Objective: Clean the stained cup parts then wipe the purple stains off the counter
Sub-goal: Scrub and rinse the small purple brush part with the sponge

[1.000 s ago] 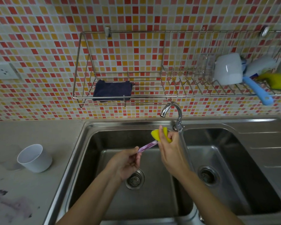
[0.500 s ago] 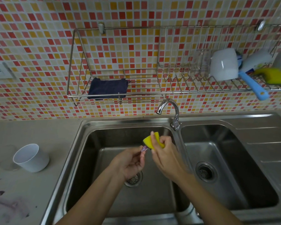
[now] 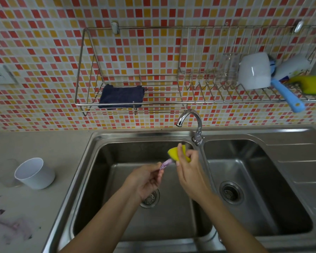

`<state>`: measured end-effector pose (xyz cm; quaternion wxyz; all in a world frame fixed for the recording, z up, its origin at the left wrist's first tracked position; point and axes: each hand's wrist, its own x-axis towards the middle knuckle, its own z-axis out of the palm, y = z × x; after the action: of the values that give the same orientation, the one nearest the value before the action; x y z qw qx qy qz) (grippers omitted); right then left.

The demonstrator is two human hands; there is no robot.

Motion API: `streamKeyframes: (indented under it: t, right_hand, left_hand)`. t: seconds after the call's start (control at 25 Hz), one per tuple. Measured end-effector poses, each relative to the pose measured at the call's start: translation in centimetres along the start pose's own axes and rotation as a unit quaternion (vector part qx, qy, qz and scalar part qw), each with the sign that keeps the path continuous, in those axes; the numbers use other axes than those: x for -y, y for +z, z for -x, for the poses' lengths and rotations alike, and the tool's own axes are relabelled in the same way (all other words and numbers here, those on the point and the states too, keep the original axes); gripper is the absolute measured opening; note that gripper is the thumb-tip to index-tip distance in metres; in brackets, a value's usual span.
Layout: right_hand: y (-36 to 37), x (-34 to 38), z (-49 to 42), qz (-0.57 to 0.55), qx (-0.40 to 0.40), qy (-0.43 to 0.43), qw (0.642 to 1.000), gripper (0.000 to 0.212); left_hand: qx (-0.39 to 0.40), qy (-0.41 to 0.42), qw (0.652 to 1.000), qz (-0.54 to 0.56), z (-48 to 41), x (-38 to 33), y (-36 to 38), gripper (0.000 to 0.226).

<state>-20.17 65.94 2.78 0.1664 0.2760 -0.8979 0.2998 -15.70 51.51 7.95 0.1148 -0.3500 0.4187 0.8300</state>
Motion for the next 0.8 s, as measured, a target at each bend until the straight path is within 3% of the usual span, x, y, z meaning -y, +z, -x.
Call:
streamKeyframes:
  t: [0.08, 0.12, 0.24, 0.36, 0.52, 0.6, 0.8]
  right_hand:
    - [-0.2, -0.2, -0.1, -0.001, -0.013, 0.026, 1.000, 0.059]
    - [-0.3, -0.2, 0.1, 0.012, -0.001, 0.017, 1.000, 0.058]
    - [-0.1, 0.2, 0.7, -0.002, -0.005, 0.029, 1.000, 0.059]
    - [0.0, -0.1, 1.4, -0.005, 0.003, 0.016, 1.000, 0.059]
    - [0.0, -0.1, 1.7, -0.030, -0.018, 0.070, 0.997, 0.060]
    - [0.3, -0.1, 2.1, -0.020, 0.008, 0.029, 0.999, 0.060]
    - [0.3, -0.2, 2.0, -0.024, -0.005, 0.054, 0.998, 0.061]
  left_hand:
    - [-0.024, 0.116, 0.987, -0.106, -0.2, 0.6, -0.1, 0.012]
    - [-0.045, 0.191, 0.960, -0.198, -0.3, 0.9, -0.4, 0.010]
    - [-0.079, 0.373, 0.831, -0.405, -0.5, 1.9, -1.1, 0.008]
    - [-0.097, 0.463, 0.756, -0.453, -0.6, 3.0, -1.3, 0.009]
    - [-0.115, 0.532, 0.677, -0.496, -1.2, 4.0, -1.6, 0.013]
    - [-0.114, 0.544, 0.674, -0.487, -1.5, 4.1, -1.7, 0.014]
    - [-0.107, 0.534, 0.699, -0.464, -1.4, 3.9, -1.4, 0.012]
